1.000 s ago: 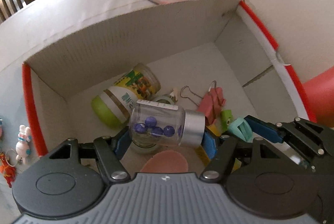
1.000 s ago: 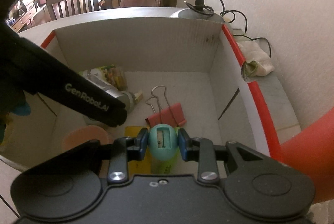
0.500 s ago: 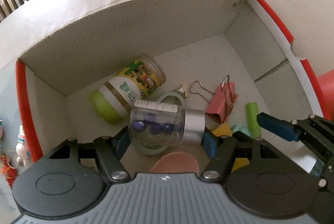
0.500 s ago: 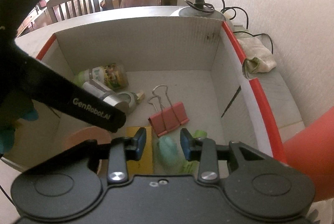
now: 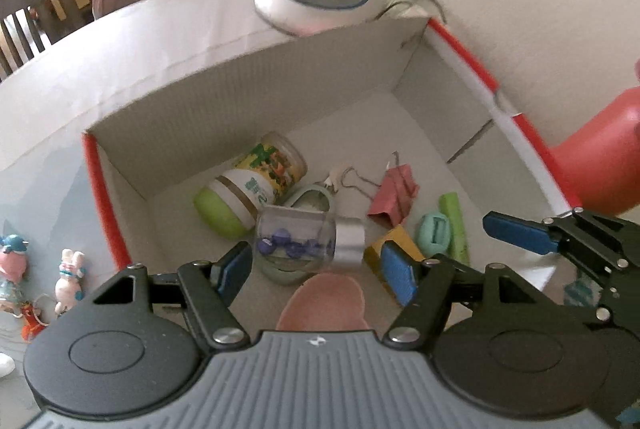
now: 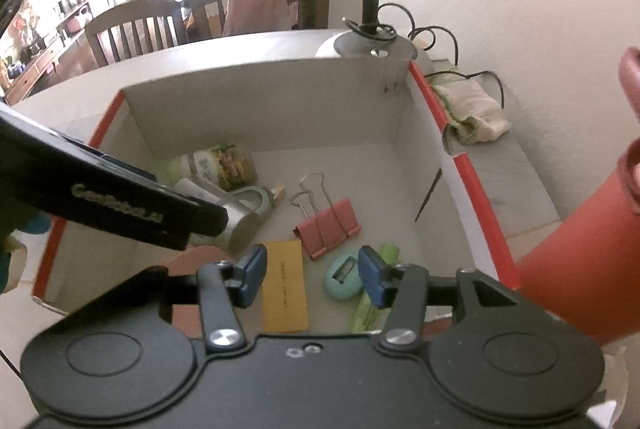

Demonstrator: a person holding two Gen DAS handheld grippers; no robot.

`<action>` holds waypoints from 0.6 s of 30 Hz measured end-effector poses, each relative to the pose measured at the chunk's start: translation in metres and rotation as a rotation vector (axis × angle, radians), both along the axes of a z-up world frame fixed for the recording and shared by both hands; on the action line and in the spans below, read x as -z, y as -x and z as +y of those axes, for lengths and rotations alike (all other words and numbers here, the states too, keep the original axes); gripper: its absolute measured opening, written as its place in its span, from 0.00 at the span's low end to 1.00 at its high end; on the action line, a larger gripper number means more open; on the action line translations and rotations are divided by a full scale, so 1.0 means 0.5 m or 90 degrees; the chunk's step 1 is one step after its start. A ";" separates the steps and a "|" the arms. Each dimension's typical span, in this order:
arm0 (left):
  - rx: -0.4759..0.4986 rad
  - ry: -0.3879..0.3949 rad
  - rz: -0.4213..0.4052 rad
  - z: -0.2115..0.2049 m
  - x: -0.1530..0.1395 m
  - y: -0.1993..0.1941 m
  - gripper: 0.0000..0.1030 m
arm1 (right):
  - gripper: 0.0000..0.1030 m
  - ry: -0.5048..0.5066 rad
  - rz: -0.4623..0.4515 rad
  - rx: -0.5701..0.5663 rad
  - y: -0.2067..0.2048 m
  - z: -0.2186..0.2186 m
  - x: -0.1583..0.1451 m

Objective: Organize rigid objects
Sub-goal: 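Open the left tool to drop the pill bottle while the right tool releases the sharpener, then withdraw both tools from the box toward the table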

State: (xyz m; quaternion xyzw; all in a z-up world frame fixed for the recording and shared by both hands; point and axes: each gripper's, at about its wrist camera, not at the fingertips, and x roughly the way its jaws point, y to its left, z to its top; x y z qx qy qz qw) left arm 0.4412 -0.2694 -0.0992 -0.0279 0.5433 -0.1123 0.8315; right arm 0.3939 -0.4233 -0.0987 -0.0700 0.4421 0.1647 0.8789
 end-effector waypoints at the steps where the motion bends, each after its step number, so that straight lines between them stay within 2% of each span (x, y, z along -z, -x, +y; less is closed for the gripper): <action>1: 0.003 0.004 -0.008 0.004 -0.011 0.008 0.68 | 0.52 -0.001 -0.005 0.002 0.005 0.002 -0.007; 3: 0.008 0.013 -0.026 0.013 -0.031 0.025 0.68 | 0.57 -0.005 -0.014 0.008 0.017 0.005 -0.021; 8: 0.013 0.014 -0.070 0.036 -0.070 0.071 0.68 | 0.58 -0.015 -0.028 0.017 0.056 0.019 -0.052; 18: 0.016 0.020 -0.142 0.112 -0.142 0.187 0.68 | 0.69 -0.061 -0.059 0.028 0.148 0.059 -0.114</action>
